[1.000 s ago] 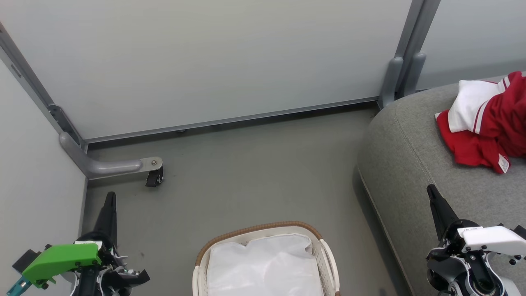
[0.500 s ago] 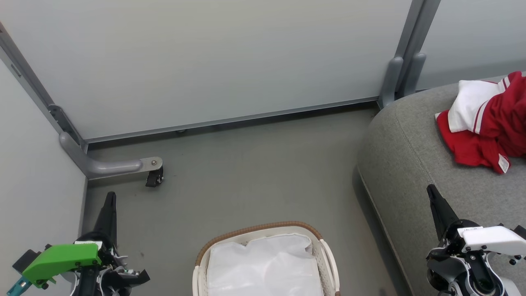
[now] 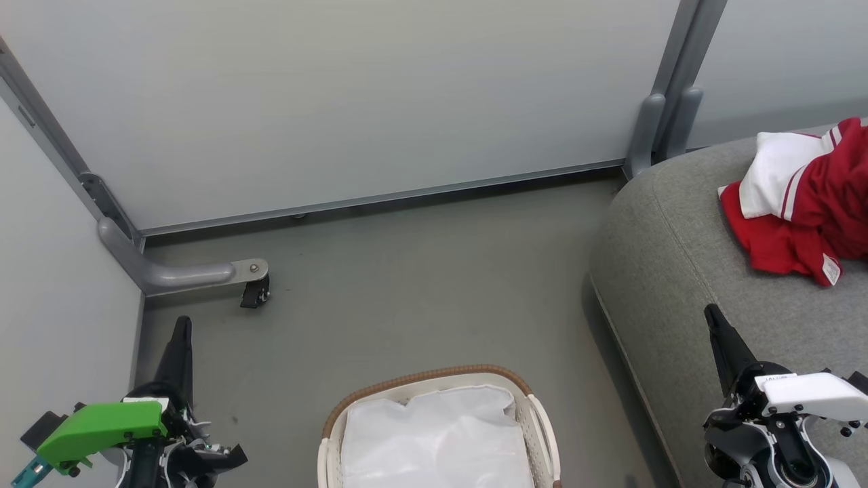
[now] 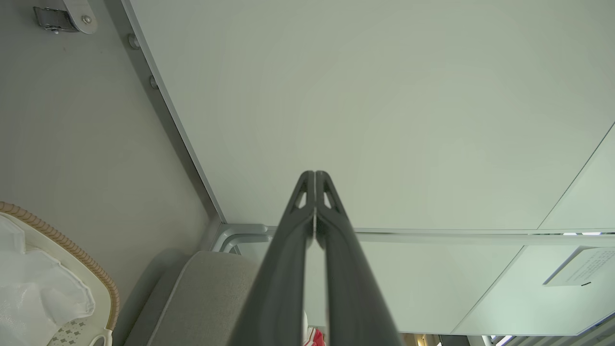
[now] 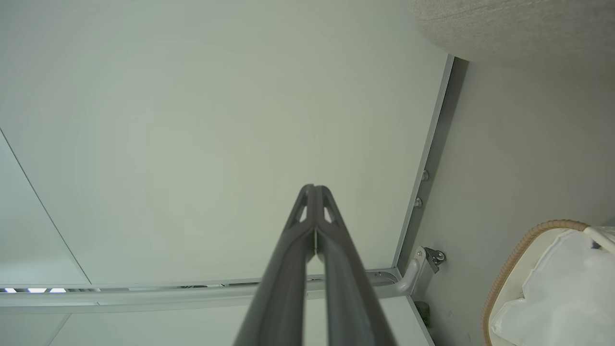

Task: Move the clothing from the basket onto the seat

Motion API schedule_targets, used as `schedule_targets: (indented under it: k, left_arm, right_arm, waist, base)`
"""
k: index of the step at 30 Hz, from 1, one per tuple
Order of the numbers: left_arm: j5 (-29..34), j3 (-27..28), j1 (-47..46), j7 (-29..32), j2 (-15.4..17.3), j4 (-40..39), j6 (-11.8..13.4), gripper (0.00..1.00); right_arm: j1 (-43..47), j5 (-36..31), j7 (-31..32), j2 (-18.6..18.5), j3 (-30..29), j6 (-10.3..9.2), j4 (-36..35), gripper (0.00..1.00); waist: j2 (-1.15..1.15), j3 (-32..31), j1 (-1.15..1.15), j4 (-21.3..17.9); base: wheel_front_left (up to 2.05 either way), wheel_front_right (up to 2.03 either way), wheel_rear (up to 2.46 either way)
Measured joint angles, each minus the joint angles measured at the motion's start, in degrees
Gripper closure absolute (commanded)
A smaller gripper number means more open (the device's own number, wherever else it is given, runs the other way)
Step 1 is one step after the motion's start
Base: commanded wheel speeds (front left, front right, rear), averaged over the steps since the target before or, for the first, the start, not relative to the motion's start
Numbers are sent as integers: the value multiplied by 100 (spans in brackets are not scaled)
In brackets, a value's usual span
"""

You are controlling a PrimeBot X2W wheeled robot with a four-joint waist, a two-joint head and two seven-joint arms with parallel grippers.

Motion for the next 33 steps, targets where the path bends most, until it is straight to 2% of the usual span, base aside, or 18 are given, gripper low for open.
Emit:
schedule_targets:
  k: [33]
  left_arm:
    - [0, 0, 0, 0, 0, 0, -1, 100]
  right_arm:
    - [0, 0, 0, 0, 0, -1, 0, 100]
  waist:
    - [0, 0, 0, 0]
  base:
    - [0, 0, 0]
